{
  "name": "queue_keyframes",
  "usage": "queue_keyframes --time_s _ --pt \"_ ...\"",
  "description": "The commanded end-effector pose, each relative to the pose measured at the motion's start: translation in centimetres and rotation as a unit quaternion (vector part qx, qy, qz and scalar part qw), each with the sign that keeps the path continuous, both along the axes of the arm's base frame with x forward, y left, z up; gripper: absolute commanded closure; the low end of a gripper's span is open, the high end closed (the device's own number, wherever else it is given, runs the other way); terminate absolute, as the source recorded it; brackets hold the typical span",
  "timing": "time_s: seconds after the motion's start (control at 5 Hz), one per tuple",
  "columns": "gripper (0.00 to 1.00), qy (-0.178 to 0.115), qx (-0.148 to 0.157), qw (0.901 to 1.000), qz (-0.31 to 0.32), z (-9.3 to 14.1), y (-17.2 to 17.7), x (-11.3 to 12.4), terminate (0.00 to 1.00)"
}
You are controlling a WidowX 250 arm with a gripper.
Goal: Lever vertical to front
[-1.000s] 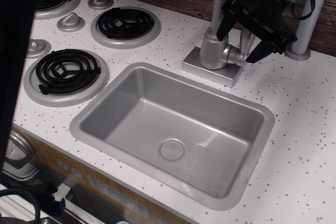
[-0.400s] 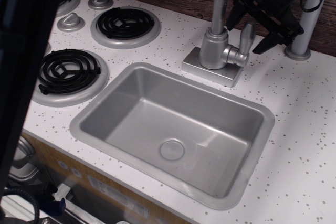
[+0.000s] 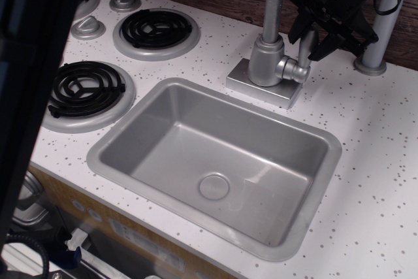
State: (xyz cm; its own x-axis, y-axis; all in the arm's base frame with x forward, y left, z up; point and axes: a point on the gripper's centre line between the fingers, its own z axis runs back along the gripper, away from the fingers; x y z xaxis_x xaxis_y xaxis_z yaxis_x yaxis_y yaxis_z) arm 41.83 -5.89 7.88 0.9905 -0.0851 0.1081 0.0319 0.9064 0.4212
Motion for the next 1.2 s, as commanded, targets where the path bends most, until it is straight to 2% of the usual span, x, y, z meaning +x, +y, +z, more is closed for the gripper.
queue_keyframes --time_s 0.0,0.2,0.6,0.8,1.0 --pt "1.0 0.011 -0.023 0.9979 0.06 1.5 -0.5 -2.4 0.0" --pt "1.0 0.042 -0.05 0.9943 0.084 0.3 0.0 -3.4 0.0" --pt "1.0 0.056 -0.101 0.9882 0.101 -2.3 0.8 -4.2 0.0" --pt "1.0 0.053 -0.114 0.987 0.099 -3.1 1.0 -4.2 0.0" --pt "0.0 0.049 -0.096 0.9887 0.105 -2.1 0.6 -4.7 0.0"
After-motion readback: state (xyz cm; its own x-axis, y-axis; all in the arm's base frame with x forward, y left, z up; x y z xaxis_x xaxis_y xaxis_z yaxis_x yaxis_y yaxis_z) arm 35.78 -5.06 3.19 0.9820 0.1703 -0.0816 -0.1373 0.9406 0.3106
